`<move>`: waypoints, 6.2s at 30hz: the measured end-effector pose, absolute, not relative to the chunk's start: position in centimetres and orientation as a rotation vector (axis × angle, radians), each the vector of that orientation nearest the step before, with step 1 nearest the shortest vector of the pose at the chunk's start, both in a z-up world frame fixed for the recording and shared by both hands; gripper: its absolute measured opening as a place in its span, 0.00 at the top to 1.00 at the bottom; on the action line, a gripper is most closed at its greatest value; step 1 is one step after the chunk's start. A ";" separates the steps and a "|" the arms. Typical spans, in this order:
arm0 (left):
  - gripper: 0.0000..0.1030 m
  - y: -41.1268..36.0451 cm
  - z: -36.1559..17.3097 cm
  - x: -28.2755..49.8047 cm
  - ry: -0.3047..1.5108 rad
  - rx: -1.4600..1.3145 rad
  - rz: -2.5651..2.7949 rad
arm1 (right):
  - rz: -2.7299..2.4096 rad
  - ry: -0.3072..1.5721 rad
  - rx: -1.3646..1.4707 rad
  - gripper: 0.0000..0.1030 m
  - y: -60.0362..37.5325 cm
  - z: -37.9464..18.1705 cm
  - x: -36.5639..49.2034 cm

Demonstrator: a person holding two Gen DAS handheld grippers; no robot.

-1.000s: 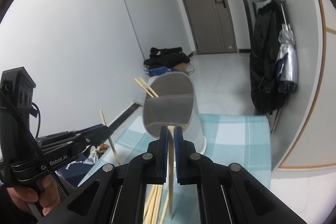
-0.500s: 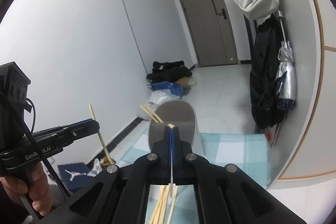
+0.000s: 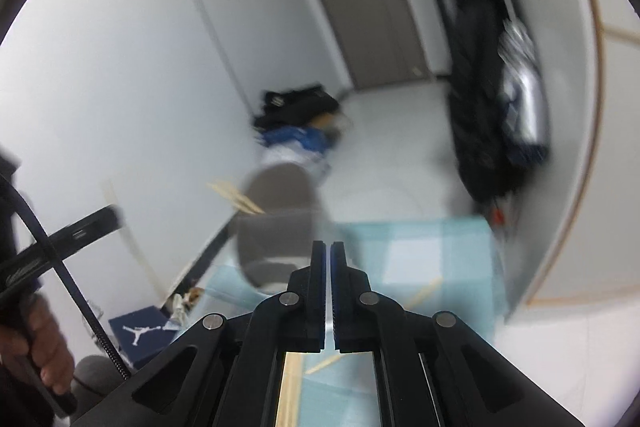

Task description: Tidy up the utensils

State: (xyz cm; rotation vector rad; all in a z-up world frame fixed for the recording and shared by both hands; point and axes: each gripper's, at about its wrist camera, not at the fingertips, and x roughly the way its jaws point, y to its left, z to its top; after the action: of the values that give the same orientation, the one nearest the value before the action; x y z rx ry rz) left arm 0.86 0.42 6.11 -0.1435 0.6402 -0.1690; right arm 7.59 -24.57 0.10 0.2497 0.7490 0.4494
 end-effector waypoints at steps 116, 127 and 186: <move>0.98 2.2 5.3 11.9 0.498 -0.337 -0.324 | 0.795 0.294 -0.495 0.95 -10.2 9.5 12.8; 0.60 3.5 6.0 10.6 0.640 -0.300 -0.241 | 0.788 0.420 -0.275 0.74 -12.2 7.0 12.3; 0.04 0.2 0.5 -0.6 0.633 -0.181 0.073 | 0.476 0.671 0.085 0.22 -20.7 -0.8 0.6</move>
State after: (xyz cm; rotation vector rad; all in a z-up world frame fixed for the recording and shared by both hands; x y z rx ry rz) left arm -0.57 0.20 0.48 -0.1811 0.6328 0.0725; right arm 0.63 -20.72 -0.84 0.0846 0.6712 0.4762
